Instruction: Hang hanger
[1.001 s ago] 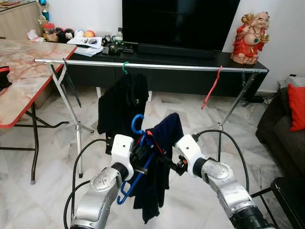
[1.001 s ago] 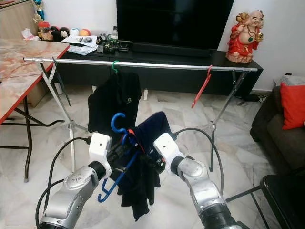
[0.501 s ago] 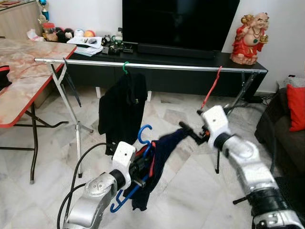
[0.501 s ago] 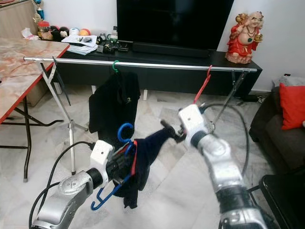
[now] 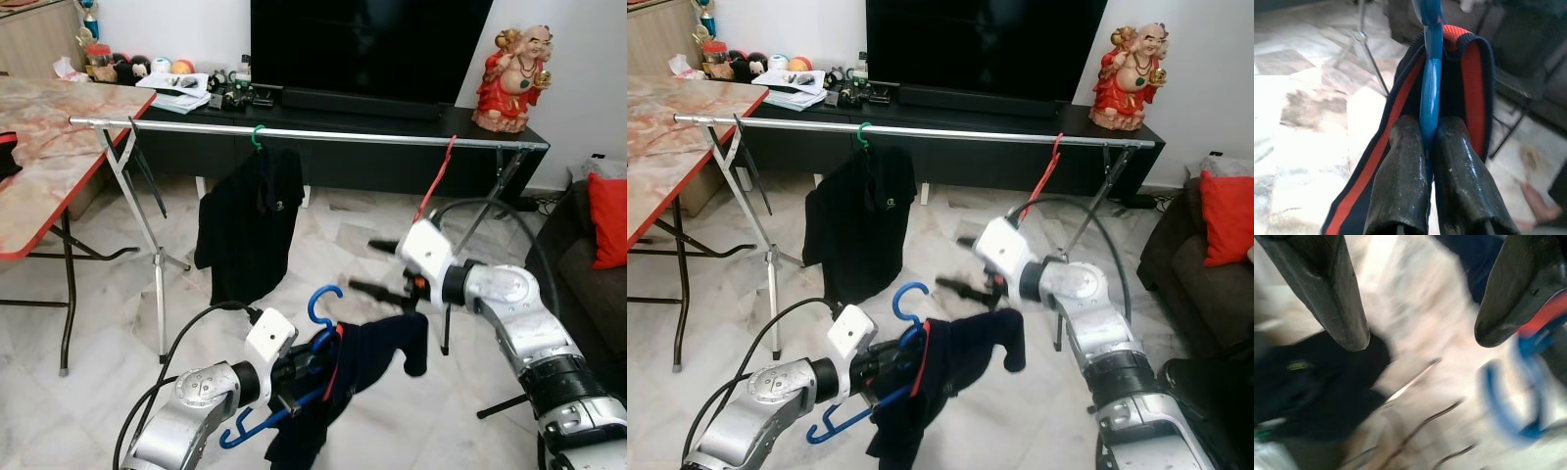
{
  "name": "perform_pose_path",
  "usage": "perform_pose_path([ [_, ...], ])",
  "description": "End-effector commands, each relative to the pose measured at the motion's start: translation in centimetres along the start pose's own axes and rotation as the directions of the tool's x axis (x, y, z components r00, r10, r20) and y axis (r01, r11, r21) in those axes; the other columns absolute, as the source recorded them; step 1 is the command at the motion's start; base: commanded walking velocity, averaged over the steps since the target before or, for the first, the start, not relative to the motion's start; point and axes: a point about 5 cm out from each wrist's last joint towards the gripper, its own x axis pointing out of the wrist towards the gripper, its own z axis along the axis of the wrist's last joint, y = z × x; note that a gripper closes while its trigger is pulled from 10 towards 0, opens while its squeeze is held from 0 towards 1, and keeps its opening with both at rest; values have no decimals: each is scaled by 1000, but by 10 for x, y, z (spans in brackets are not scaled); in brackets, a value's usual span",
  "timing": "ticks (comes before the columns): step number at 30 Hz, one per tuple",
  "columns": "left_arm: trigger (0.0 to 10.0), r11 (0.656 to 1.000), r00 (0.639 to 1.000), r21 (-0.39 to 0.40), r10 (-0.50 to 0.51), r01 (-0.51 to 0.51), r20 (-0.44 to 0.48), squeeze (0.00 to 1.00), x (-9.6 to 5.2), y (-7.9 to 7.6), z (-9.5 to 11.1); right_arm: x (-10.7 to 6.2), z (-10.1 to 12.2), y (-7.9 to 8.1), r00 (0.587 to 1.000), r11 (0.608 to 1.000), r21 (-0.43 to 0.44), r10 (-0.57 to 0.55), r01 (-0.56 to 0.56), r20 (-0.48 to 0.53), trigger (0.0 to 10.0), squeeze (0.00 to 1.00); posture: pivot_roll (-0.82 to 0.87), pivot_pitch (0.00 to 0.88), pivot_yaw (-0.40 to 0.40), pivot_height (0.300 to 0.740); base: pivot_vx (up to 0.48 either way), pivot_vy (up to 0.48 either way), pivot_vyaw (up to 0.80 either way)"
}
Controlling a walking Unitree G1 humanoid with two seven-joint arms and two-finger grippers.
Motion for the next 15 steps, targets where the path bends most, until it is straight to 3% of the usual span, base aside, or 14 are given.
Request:
perform_pose_path([
  [1,10000,998,999,47,-46,45,24,0,2,-4,10,-7,-8,6,992,993,-22,118,-119,-40,10000,0,182,0,-130,740,0,0,0],
  [4,10000,996,999,79,-38,36,20,0,2,-2,11,-12,-14,9,978,979,2,203,-203,-45,10000,0,186,0,-135,740,0,0,0],
  [7,10000,992,998,112,-57,55,15,0,2,-3,13,-22,-20,16,939,938,55,344,-343,-10,10000,0,189,0,-143,740,0,0,0],
  [10,10000,989,996,121,-86,85,5,0,2,-5,13,-28,-31,20,907,908,69,416,-412,-63,10000,0,196,0,-150,740,0,0,0],
  [15,10000,987,995,128,-101,99,4,0,3,-7,15,-28,-36,20,905,908,75,417,-411,-85,10000,0,197,0,-152,740,0,0,0],
])
